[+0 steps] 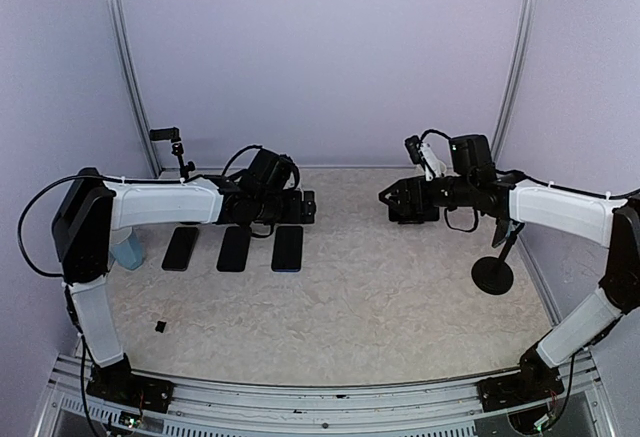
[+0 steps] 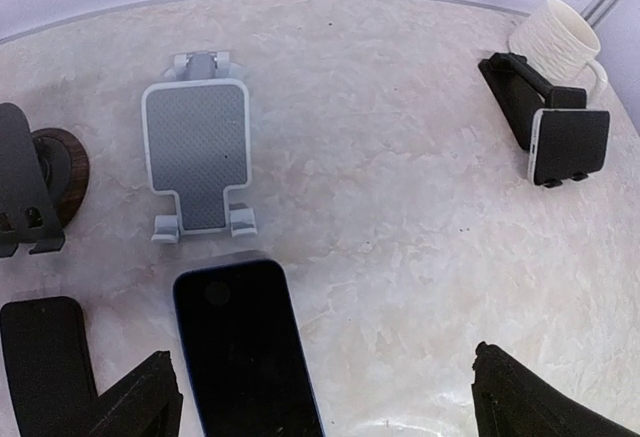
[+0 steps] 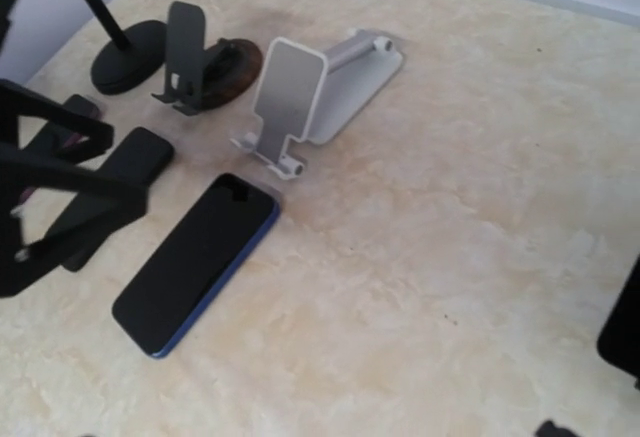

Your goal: Remove the phone from the phone stand

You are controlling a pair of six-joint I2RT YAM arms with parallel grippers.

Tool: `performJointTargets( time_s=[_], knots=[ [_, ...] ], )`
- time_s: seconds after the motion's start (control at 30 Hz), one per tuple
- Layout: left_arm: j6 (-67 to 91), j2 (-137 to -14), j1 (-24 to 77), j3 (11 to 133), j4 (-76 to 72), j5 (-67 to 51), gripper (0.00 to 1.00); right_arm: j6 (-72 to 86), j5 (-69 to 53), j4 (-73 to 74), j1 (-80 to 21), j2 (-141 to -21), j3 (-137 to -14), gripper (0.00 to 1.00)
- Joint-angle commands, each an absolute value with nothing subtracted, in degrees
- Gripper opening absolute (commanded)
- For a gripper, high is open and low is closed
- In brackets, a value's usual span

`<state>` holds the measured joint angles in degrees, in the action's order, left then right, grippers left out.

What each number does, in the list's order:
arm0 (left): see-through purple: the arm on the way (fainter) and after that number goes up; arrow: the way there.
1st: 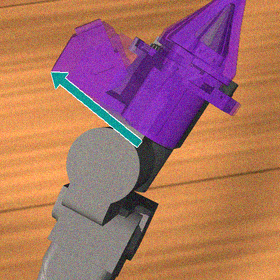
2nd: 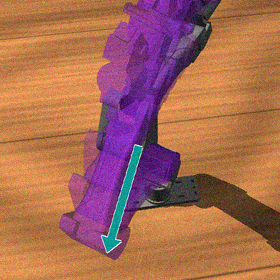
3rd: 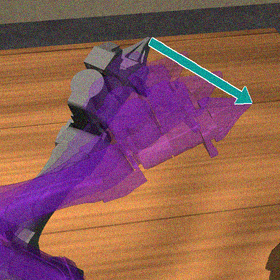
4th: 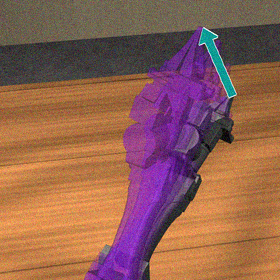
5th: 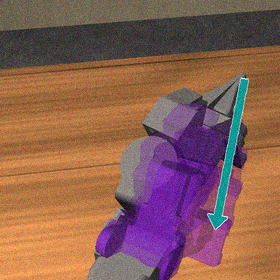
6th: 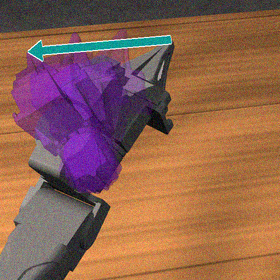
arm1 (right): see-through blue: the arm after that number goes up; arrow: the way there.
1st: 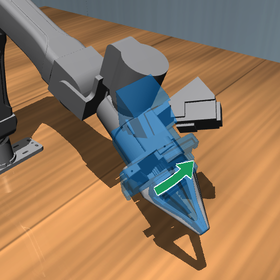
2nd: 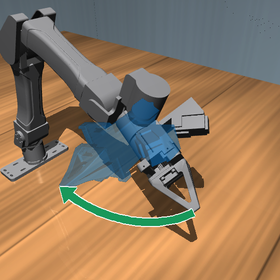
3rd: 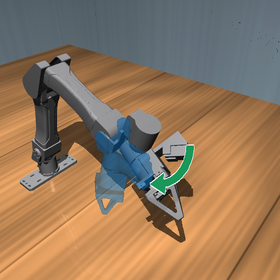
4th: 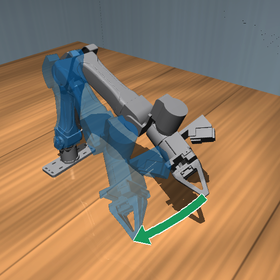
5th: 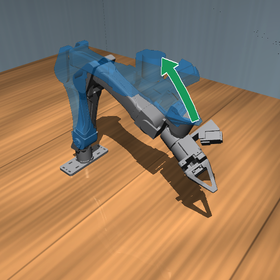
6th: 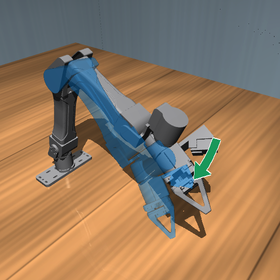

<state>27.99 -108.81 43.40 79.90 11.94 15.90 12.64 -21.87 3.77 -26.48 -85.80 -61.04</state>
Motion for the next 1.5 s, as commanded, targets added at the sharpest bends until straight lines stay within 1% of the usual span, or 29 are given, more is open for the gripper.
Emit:
performJointTargets(
  time_s=[0.0,0.1,0.2,0.4,0.47,0.53,0.67,0.87,0.97,1.1,1.47],
  knots=[
    [24.79,-105.74,44.67,76.81,7.06,11.66,0.99,12.60,-19.48,7.53,-27.07,-80.66,-62.34,0.94],
    [24.48,-105.48,45.03,76.68,6.35,10.69,0.99,13.54,-15.71,12.12,-27.07,-75.58,-61.95,0.95],
    [24.59,-105.35,45.38,76.86,5.90,10.18,0.99,15.35,-8.31,19.39,-27.07,-71.00,-62.95,0.95],
    [25.50,-104.54,45.79,75.36,3.02,9.90,0.99,21.73,4.91,32.06,-27.01,-61.05,-61.16,0.97],
    [25.81,-104.28,45.79,74.77,1.92,9.36,0.99,23.35,7.80,36.56,-26.60,-58.90,-60.86,0.98],
    [26.07,-104.37,45.79,74.27,1.01,8.76,0.99,24.39,8.25,40.43,-24.76,-57.11,-60.57,0.97],
    [26.41,-105.04,45.71,73.71,-0.55,7.87,0.99,24.17,5.92,46.33,-17.73,-54.16,-61.47,0.94],
    [27.00,-105.43,45.62,72.49,-2.81,6.96,0.99,23.06,4.15,50.35,-10.35,-54.45,-64.73,0.92],
    [27.30,-105.27,45.55,71.47,-3.78,6.67,0.99,22.71,4.66,51.31,-8.97,-55.79,-66.77,0.92],
    [27.66,-105.17,45.06,70.49,-4.27,6.56,0.99,23.24,6.78,51.88,-8.36,-57.13,-68.63,0.89],
    [29.03,-103.19,43.61,67.58,-6.23,5.79,0.99,24.46,7.21,54.03,-7.95,-60.11,-68.27,0.72]
  ],
)
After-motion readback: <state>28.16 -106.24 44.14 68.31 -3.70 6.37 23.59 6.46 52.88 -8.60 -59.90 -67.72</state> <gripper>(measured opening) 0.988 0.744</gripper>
